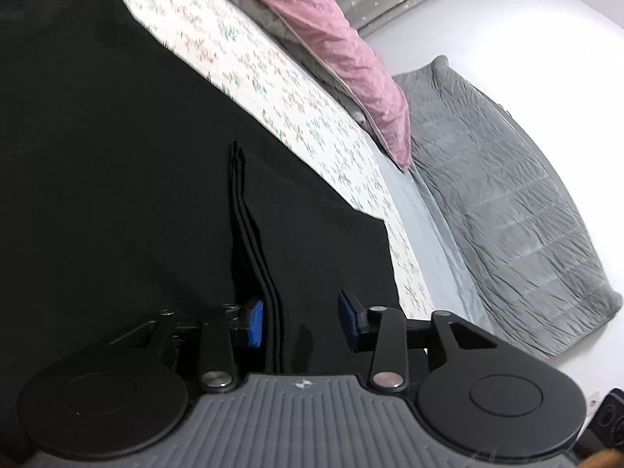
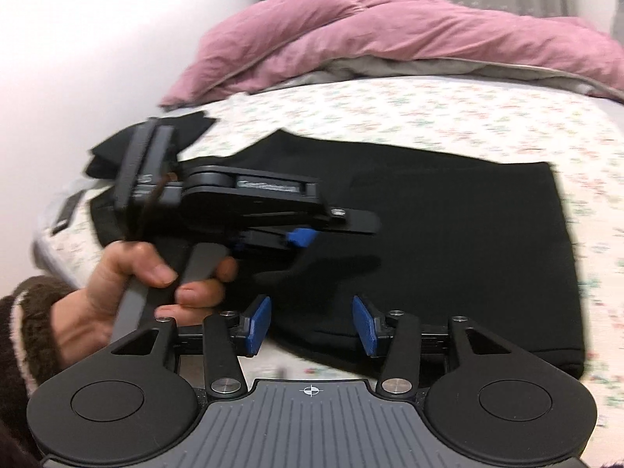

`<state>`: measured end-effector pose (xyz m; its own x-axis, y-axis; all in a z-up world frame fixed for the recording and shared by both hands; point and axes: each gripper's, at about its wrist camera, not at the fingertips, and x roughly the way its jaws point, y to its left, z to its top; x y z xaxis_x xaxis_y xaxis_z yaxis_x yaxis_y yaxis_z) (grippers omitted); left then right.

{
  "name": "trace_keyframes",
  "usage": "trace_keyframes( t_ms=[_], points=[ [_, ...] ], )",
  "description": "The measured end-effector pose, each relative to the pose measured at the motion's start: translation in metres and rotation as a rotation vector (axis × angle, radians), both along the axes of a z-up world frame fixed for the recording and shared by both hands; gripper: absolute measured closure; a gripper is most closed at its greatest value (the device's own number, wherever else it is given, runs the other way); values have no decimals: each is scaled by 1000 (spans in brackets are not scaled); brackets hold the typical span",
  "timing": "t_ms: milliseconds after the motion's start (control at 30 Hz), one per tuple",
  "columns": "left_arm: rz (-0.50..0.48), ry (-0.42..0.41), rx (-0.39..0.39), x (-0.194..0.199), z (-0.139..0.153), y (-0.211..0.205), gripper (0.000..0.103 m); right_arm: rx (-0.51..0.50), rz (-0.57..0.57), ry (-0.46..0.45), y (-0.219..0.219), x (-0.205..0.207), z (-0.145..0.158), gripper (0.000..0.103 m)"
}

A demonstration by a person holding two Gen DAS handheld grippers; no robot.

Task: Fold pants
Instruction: 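Grasp the trouser fold with the left gripper while the right gripper grasps beside it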

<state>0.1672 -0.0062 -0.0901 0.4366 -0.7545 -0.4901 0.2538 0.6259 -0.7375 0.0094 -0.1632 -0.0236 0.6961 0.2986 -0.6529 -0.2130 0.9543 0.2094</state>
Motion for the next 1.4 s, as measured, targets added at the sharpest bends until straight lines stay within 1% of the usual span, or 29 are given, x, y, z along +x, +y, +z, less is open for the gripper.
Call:
trace_keyframes(
  t_ms=[33,67,100,133,200,333,400,500,600,667,733,800,833,900,967,1033,1067,1200,1267,1400],
  points=[
    [14,-7,49,1,1,-2,76,-14,-31,-6,-5,1,1,56],
    [29,-12,111,1,2,-3,76,-30,-59,-13,-10,0,2,53],
    [35,-23,122,0,4,-2,76,-46,-88,-20,-14,1,2,47],
    [50,-25,129,-1,6,1,77,-60,-119,-28,-18,3,2,45],
    [60,-46,181,-3,15,6,77,-74,-165,-30,-25,6,0,44],
    [77,-141,312,-10,37,22,77,-73,-217,-9,-40,14,-9,42],
    [95,-171,356,-12,46,34,77,-68,-225,4,-42,21,-13,42],
    [119,-193,397,-11,56,57,77,-51,-219,26,-39,34,-19,42],
    [138,-216,465,-11,65,72,76,-26,-202,39,-33,43,-23,42],
    [144,-213,515,-11,67,85,76,-16,-185,44,-29,47,-25,42],
    [160,-185,565,-10,66,100,76,-12,-169,50,-23,52,-27,42],
    [194,-158,573,-13,63,121,76,-9,-157,60,-18,54,-27,42],
    [211,-160,556,-14,62,126,76,-4,-149,63,-16,55,-27,42],
    [232,-199,517,-21,59,133,76,4,-130,68,-10,60,-24,42],
    [237,-257,499,-29,56,128,76,6,-113,78,-2,70,-20,42],
    [225,-324,516,-36,51,120,76,15,-88,95,7,82,-15,42],
    [215,-344,534,-34,50,111,76,26,-74,104,12,89,-12,42],
    [144,-395,595,-36,46,87,76,79,-13,149,35,123,-2,42],
    [124,-414,612,-38,44,83,76,83,14,164,52,143,3,42],
    [125,-404,575,-40,42,86,76,57,91,201,94,179,10,42]
  ],
)
